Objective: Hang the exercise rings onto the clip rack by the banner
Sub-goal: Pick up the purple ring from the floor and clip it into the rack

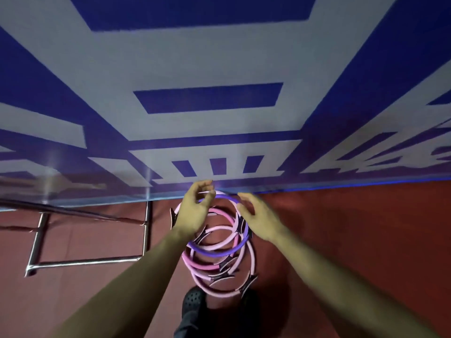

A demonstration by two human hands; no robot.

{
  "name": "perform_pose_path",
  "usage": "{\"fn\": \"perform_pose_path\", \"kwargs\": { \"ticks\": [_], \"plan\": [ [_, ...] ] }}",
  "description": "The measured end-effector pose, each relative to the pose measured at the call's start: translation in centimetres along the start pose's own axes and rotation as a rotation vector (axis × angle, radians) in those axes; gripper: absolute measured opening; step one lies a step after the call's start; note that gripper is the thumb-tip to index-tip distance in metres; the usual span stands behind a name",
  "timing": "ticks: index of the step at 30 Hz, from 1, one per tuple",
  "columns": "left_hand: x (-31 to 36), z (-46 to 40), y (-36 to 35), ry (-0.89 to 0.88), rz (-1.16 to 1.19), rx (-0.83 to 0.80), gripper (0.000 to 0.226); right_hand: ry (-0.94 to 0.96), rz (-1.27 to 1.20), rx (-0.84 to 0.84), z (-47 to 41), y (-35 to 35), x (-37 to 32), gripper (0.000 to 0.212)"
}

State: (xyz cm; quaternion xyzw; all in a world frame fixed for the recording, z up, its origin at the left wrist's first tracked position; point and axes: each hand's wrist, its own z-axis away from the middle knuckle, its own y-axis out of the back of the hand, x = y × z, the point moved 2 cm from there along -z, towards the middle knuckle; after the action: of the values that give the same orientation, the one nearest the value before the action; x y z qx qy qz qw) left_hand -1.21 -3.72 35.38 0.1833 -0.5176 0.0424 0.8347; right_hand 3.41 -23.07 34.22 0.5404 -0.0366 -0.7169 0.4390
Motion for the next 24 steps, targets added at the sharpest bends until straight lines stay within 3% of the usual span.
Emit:
{"fn": "perform_pose_path", "kwargs": {
  "ticks": [12,21,24],
  "plan": [
    [-20.6,-14.7,-2.0,-0.01,-0.128,-0.075,0.022,-0.116,0.159,-0.048,-17.6,-13.9,15.7,0.042],
    [-30.3,-18.2,-3.9,-0.01,-0.234,-0.048,0.017,-0.214,0.345,-0.008,-24.7,-20.1,23.8,0.056],
    [-32.2,-18.0,-3.2,-0.005,-0.266,-0.064,0.019,-0.241,0.399,0.014,-25.6,-21.3,25.5,0.05]
  ]
}}
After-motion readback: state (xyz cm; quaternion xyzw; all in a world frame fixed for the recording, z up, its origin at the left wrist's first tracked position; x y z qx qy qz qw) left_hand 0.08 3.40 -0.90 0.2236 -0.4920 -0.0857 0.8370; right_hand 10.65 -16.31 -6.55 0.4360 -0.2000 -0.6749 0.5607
